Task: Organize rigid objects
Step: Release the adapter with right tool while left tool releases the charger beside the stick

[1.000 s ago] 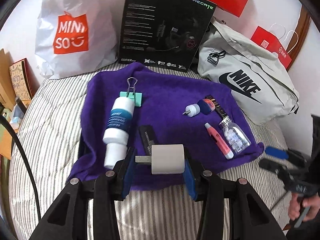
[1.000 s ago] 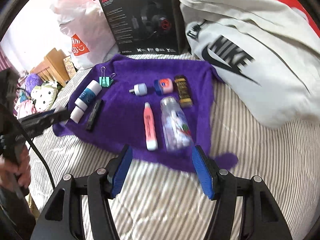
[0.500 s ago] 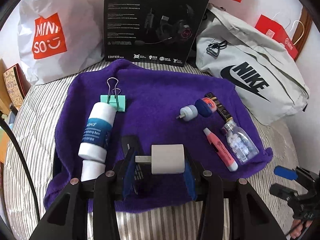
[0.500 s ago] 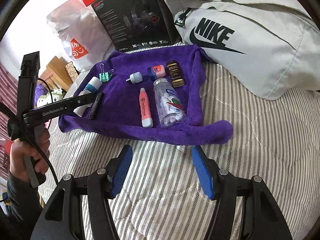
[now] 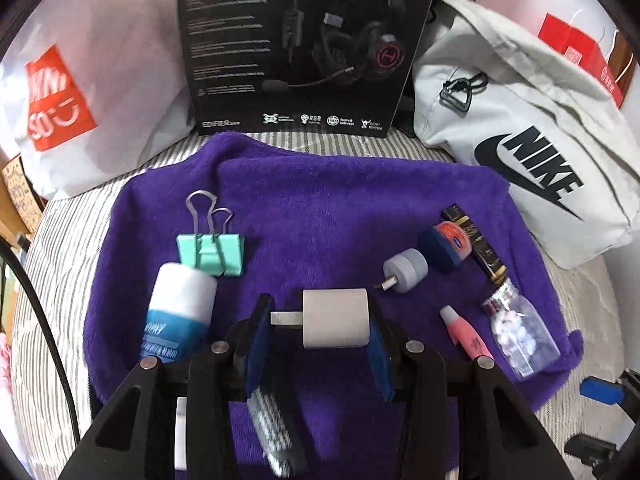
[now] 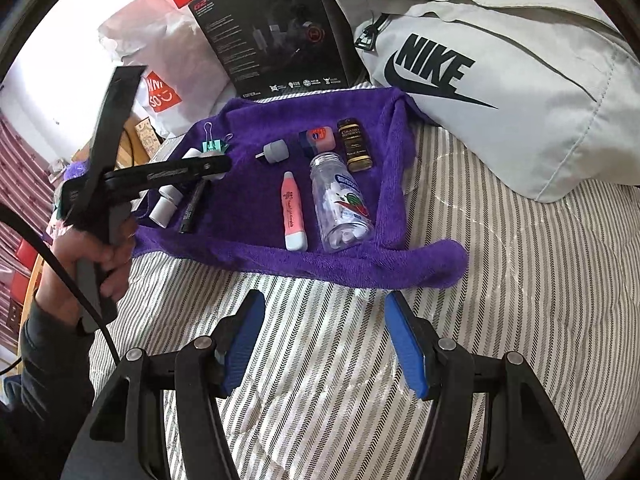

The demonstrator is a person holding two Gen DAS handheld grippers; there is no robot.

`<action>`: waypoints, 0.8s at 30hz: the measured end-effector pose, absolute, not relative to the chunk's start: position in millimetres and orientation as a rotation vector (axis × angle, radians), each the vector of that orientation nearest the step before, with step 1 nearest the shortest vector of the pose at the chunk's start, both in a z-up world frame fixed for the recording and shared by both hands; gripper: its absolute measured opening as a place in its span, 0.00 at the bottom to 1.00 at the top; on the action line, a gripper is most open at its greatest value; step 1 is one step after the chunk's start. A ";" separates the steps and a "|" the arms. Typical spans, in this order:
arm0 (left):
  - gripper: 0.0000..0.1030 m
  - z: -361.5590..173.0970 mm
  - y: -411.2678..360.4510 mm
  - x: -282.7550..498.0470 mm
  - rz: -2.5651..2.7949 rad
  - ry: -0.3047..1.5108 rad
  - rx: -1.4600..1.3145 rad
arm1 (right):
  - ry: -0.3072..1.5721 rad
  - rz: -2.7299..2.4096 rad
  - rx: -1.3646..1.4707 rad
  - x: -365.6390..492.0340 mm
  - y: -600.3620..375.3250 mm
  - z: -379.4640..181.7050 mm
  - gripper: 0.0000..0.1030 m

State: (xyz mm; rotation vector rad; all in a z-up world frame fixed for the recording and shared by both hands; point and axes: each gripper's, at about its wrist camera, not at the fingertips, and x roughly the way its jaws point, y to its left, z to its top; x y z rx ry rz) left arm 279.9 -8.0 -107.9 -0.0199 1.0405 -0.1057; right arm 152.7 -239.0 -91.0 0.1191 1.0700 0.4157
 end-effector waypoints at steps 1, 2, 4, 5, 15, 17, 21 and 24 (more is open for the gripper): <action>0.41 -110.5 -9.4 283.1 -0.101 1.049 -0.010 | 1.070 0.420 0.118 153.0 -238.3 -90.8 0.60; 0.41 -114.4 -11.5 287.0 -0.093 1.061 0.009 | 1.070 0.423 0.117 153.2 -237.6 -90.6 0.60; 0.41 -117.5 -13.1 290.3 -0.088 1.065 0.023 | 1.070 0.427 0.110 153.9 -236.2 -90.5 0.60; 0.41 -119.2 -14.2 291.1 -0.090 1.071 0.026 | 1.072 0.429 0.107 154.1 -235.8 -90.7 0.60; 0.44 -121.4 -20.7 290.3 -0.099 1.081 0.067 | 1.077 0.426 0.095 152.5 -235.6 -91.6 0.60; 0.51 -121.7 -21.4 288.6 -0.119 1.092 0.056 | 1.072 0.430 0.094 150.9 -235.1 -89.7 0.60; 0.52 -119.9 -22.9 282.0 -0.129 1.104 0.055 | 1.064 0.430 0.087 146.6 -234.0 -84.9 0.60; 0.52 -109.8 -21.5 275.0 -0.132 1.086 0.041 | 1.052 0.424 0.083 140.8 -234.4 -78.8 0.60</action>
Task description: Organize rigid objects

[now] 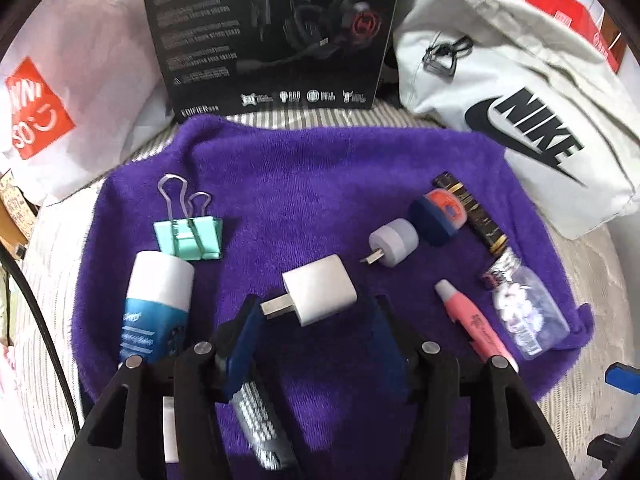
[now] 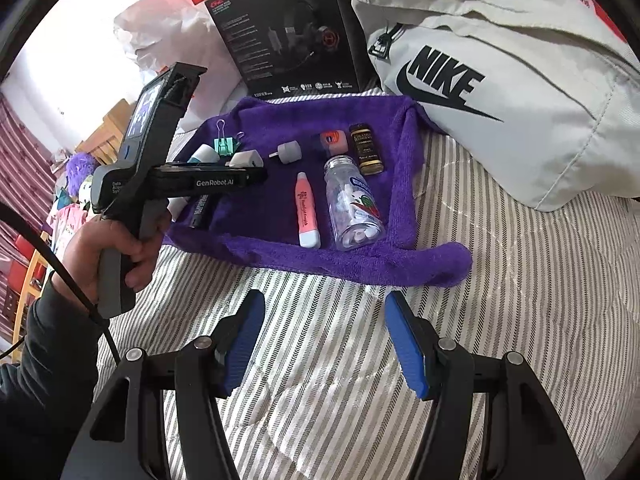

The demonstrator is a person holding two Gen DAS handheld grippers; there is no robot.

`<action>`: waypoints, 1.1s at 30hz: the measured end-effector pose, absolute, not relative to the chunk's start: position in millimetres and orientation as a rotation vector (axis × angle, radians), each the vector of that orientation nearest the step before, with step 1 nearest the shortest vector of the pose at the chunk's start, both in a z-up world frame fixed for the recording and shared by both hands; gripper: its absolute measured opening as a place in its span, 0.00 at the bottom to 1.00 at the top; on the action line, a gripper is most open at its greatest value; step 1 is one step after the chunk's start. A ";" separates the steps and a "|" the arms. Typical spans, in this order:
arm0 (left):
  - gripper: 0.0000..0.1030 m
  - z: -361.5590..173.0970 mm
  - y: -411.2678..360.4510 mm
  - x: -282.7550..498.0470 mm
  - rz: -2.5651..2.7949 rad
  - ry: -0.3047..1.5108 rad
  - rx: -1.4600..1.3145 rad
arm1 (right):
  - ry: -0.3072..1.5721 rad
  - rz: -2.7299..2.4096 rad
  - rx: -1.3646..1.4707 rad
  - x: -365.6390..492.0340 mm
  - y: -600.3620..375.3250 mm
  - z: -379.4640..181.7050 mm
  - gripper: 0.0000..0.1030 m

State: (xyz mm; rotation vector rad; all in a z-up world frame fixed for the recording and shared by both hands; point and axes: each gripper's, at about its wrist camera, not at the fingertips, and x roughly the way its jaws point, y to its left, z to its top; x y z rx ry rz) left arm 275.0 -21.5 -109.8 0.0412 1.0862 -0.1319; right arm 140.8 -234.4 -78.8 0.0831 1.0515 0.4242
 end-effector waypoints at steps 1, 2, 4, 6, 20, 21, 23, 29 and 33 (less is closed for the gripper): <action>0.52 -105.5 -21.1 272.1 -0.133 1.081 0.041 | 1.047 0.419 0.080 139.3 -234.3 -76.8 0.60; 0.52 -98.3 -20.9 266.5 -0.137 1.070 0.040 | 1.040 0.410 0.072 137.2 -233.8 -73.8 0.60; 0.54 -88.4 -19.3 257.3 -0.146 1.053 0.037 | 1.020 0.393 0.047 133.5 -231.7 -66.7 0.60; 0.62 -78.0 -16.5 242.7 -0.155 1.040 0.033 | 1.000 0.370 0.023 130.5 -227.2 -58.8 0.63; 0.94 -19.2 25.5 119.8 -0.126 0.932 -0.076 | 0.911 0.273 -0.002 102.8 -188.1 -19.8 0.92; 0.94 -15.9 26.7 116.0 -0.118 0.927 -0.068 | 0.901 0.257 0.000 99.7 -186.6 -17.1 0.95; 0.94 -5.8 30.9 104.2 -0.090 0.916 -0.049 | 0.887 0.228 0.003 94.8 -184.2 -13.5 0.99; 0.94 17.2 32.6 77.5 -0.072 0.880 -0.019 | 0.885 0.169 -0.015 80.4 -179.2 -3.9 1.00; 0.94 22.5 28.0 70.8 -0.067 0.878 -0.016 | 0.901 0.143 -0.011 74.5 -180.8 -0.5 1.00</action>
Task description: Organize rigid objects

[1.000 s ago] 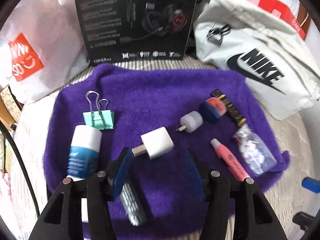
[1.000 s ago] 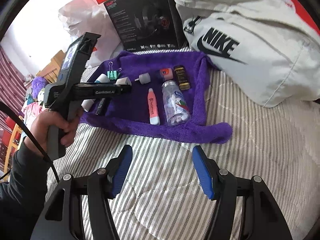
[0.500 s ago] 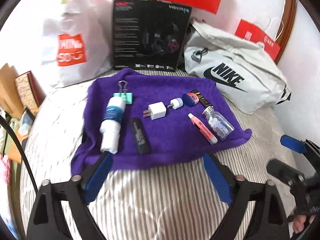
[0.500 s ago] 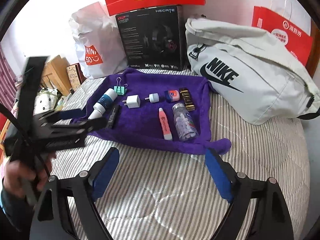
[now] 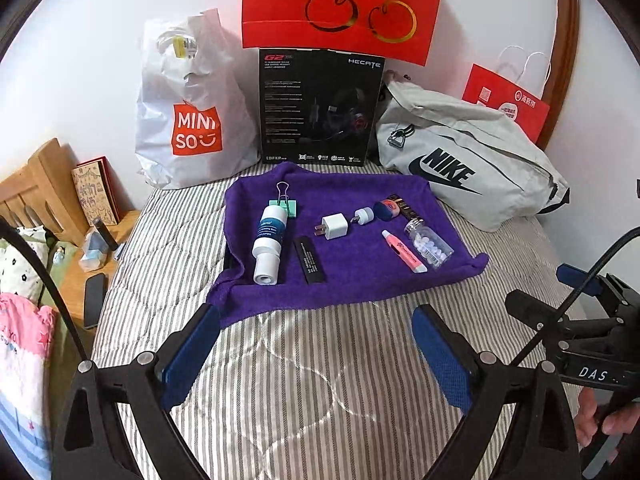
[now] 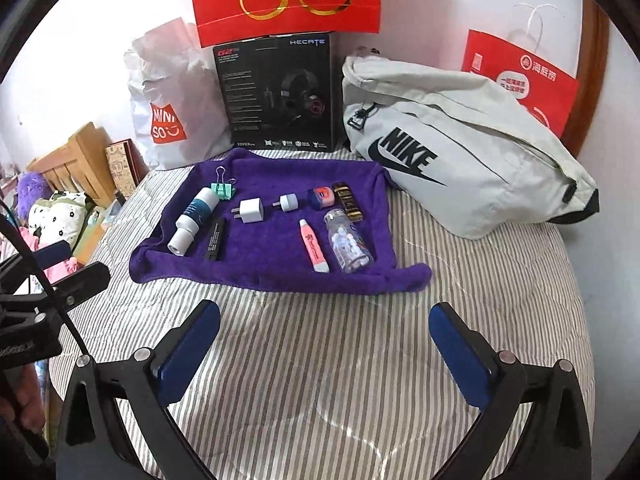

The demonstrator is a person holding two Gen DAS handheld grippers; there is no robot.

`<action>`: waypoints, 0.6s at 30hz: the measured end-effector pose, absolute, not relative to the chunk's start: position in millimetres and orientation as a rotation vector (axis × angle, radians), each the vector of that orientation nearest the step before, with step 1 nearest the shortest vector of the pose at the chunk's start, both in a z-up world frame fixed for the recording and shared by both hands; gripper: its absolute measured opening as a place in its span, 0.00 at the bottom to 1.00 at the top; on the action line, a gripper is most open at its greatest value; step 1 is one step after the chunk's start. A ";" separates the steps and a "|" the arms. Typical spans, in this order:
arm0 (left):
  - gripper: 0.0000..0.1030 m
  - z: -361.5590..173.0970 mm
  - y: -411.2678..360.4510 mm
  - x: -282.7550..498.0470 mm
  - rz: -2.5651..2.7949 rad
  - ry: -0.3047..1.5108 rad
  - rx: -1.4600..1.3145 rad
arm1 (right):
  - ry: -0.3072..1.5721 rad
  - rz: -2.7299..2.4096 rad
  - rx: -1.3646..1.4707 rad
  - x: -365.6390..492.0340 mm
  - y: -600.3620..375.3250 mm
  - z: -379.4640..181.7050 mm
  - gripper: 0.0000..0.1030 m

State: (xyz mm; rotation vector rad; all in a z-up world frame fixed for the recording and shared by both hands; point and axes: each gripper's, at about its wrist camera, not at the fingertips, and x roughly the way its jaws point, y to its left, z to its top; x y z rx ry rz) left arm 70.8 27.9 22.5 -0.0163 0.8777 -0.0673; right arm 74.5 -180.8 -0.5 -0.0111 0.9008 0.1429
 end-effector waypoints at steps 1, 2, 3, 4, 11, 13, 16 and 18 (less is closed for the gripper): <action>0.94 22.4 27.2 70.3 -0.062 0.881 -0.019 | 0.905 0.139 -0.009 73.1 -181.0 0.1 1.00; 0.94 22.3 26.9 69.9 -0.060 0.887 -0.024 | 0.908 0.136 -0.008 71.9 -181.3 0.6 1.00; 0.94 22.5 26.6 69.3 -0.063 0.889 -0.026 | 0.911 0.132 -0.011 70.3 -181.3 1.4 1.00; 0.94 22.9 25.9 68.0 -0.068 0.889 -0.027 | 0.910 0.129 -0.015 68.7 -181.0 2.4 1.00; 0.94 30.6 22.6 60.9 -0.077 0.882 -0.029 | 0.911 0.104 -0.019 60.2 -183.7 8.3 1.00; 0.94 32.9 21.6 59.0 -0.081 0.877 -0.033 | 0.912 0.104 -0.016 58.3 -184.8 9.9 1.00; 0.94 34.7 19.0 57.5 -0.084 0.876 -0.027 | 0.914 0.100 -0.013 55.8 -186.2 11.0 1.00; 0.94 35.5 17.9 56.6 -0.080 0.874 -0.021 | 0.917 0.096 -0.007 55.0 -187.8 10.2 1.00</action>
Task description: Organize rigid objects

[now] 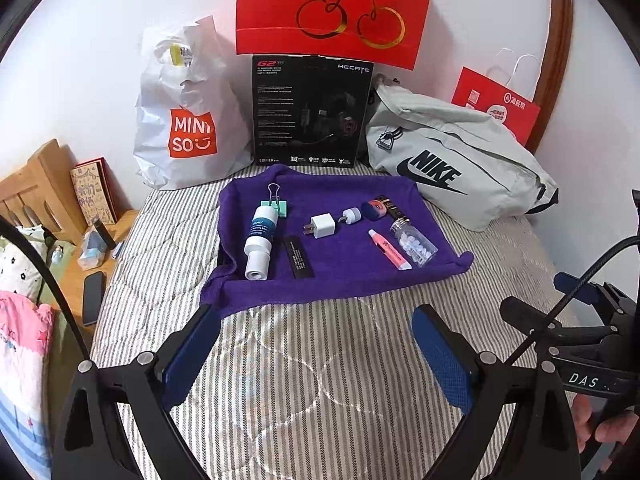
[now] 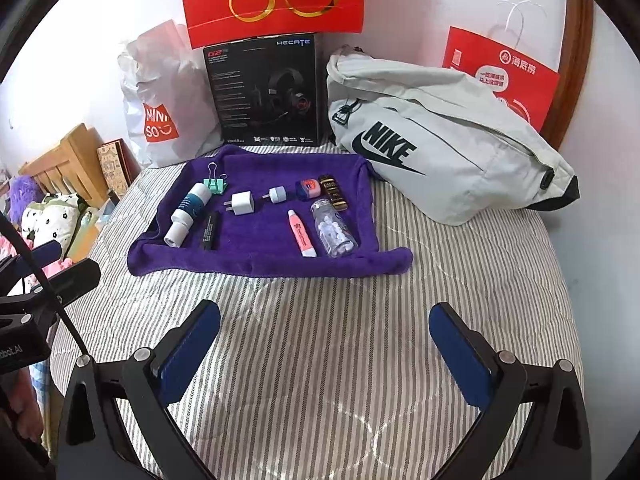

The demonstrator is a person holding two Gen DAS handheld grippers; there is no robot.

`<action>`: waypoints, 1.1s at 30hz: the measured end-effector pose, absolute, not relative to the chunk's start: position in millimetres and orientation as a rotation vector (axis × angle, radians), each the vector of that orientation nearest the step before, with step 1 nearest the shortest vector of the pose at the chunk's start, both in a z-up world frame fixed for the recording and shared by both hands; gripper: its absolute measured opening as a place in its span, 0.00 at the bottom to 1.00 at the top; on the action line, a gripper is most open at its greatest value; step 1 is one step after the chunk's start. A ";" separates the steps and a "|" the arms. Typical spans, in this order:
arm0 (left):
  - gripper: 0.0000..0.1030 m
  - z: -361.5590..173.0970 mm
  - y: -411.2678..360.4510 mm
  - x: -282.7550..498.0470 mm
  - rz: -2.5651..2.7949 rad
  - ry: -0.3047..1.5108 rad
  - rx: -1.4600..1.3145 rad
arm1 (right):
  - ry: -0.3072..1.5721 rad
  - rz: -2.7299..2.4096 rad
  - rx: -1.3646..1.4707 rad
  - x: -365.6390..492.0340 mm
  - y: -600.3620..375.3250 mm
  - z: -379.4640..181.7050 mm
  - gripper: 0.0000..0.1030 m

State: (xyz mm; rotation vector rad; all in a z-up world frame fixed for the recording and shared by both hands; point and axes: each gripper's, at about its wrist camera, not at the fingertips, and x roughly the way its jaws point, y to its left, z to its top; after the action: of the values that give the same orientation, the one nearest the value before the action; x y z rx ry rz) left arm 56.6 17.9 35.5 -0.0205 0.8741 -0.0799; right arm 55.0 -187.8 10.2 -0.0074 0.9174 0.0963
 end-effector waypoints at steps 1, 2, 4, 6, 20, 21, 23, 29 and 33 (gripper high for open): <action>0.94 35.9 17.8 56.3 -0.080 0.874 -0.021 | 0.920 0.097 -0.002 54.5 -188.9 10.0 1.00; 0.94 35.8 18.2 56.5 -0.083 0.875 -0.021 | 0.923 0.098 0.003 54.3 -189.8 9.5 1.00; 0.94 36.2 18.2 55.9 -0.079 0.875 -0.020 | 0.928 0.104 0.016 53.7 -191.6 9.2 1.00; 0.94 36.9 18.3 55.7 -0.073 0.877 -0.021 | 0.930 0.102 0.022 53.1 -193.0 9.6 1.00; 0.94 34.5 21.7 56.3 -0.051 0.894 -0.027 | 0.925 0.098 0.014 49.4 -194.2 13.2 1.00; 0.94 34.5 21.7 56.3 -0.049 0.895 -0.025 | 0.927 0.099 0.011 49.4 -193.9 13.2 1.00; 0.94 34.0 21.8 56.7 -0.047 0.899 -0.021 | 0.926 0.098 0.010 48.8 -193.6 13.6 1.00; 0.94 32.4 19.7 56.9 -0.045 0.907 -0.011 | 0.919 0.096 0.005 46.6 -193.2 15.9 1.00; 0.94 32.5 18.0 56.4 -0.043 0.908 -0.008 | 0.920 0.100 0.001 46.7 -192.8 16.2 1.00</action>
State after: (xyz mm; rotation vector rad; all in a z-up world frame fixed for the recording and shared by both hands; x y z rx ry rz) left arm 56.4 18.0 32.5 -0.0081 0.9077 -0.0433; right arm 46.7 -192.8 16.2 0.0011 0.9203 0.1002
